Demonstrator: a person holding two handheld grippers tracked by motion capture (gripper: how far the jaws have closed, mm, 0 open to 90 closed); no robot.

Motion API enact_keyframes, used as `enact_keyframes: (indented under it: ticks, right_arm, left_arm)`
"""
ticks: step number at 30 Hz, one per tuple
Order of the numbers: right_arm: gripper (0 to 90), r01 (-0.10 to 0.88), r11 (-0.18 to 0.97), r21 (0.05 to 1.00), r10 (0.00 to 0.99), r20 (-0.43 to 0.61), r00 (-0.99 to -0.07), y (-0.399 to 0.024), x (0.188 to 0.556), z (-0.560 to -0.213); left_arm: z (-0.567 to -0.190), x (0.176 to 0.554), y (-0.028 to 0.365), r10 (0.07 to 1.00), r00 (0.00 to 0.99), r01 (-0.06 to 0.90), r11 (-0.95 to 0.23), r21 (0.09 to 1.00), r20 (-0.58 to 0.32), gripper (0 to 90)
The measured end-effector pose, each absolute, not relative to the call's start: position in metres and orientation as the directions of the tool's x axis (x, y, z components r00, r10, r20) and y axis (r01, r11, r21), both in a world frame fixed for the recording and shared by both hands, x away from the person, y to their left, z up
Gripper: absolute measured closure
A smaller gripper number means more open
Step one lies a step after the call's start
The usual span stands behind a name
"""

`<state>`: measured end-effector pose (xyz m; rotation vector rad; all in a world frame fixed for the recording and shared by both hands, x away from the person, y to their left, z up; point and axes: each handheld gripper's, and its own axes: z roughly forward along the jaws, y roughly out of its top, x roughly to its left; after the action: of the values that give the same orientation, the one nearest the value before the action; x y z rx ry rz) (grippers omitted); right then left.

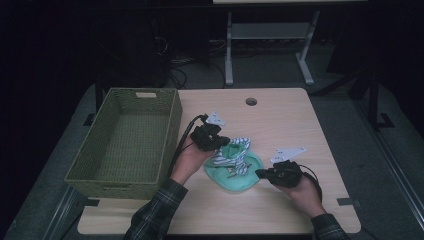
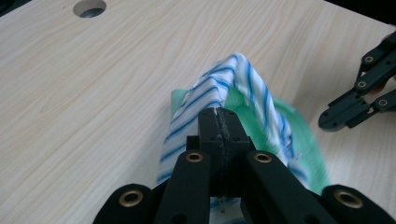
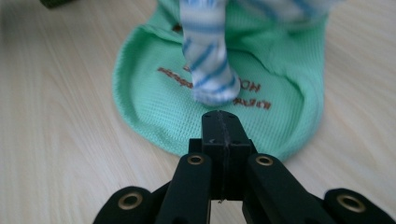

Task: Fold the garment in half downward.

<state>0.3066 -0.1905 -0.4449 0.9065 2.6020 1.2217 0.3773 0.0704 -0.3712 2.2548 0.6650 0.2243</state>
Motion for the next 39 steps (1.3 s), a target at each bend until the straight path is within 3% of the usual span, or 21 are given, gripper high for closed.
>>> enact_keyframes:
  ticks: [10,18,29,39]
  right_arm:
    - [89.9,0.448,0.507,0.736,0.53,0.144,-0.836,-0.161,0.323,-0.456]
    - [90.0,0.462,0.484,0.744,0.552,0.15,-0.82,-0.155,0.335,-0.46]
    - [90.0,0.493,0.485,0.722,0.582,0.155,-0.799,-0.171,0.332,-0.465]
    - [89.9,0.516,0.46,0.723,0.655,0.116,-0.746,-0.213,0.314,-0.456]
  left_arm:
    - [-0.372,0.373,0.066,0.499,0.864,0.387,-0.581,0.716,-0.062,89.6]
    - [-0.38,0.361,0.056,0.449,0.889,0.375,-0.594,0.711,-0.093,89.5]
    - [-0.399,0.345,0.044,0.407,0.904,0.377,-0.618,0.689,-0.13,89.4]
    - [-0.422,0.336,0.027,0.375,0.918,0.367,-0.667,0.648,-0.133,89.2]
